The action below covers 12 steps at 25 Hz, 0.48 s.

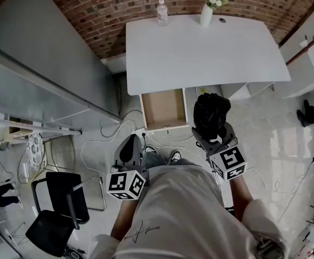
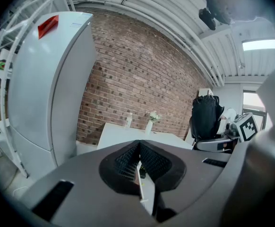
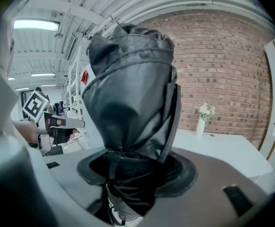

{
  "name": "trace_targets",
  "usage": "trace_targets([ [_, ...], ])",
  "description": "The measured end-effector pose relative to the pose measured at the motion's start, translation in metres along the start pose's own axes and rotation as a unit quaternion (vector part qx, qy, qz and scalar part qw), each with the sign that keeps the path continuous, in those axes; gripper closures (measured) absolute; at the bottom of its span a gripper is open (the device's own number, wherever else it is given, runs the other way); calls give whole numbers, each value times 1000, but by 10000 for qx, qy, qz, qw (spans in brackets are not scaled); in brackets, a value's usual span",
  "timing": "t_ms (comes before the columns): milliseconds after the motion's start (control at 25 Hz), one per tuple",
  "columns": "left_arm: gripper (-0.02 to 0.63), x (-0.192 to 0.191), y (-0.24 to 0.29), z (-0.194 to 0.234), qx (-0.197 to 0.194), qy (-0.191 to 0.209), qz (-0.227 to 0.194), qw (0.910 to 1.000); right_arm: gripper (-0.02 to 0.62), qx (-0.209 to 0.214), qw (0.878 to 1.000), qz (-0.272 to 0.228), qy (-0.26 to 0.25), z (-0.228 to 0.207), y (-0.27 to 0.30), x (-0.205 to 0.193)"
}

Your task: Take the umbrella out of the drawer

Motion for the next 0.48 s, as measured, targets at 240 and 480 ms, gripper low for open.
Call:
trace_targets([
  [240,589,0,-4,-12,-80,72,-131,9999,342,-78,9994,-205,256,-5,-18,-7],
  [480,589,5,-7,-21,-103,369,-229,9990,344,-155,9985,-364,379,-1,-28,-11],
])
Point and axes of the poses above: the fingertips, and each gripper's own axes: y forward along the fingers, z to its left, x out of its top, the point moved 10 cm from there along -y, backward along the fingers, and after that the axes turned 4 degrees about -z, right-handed, at the moved point
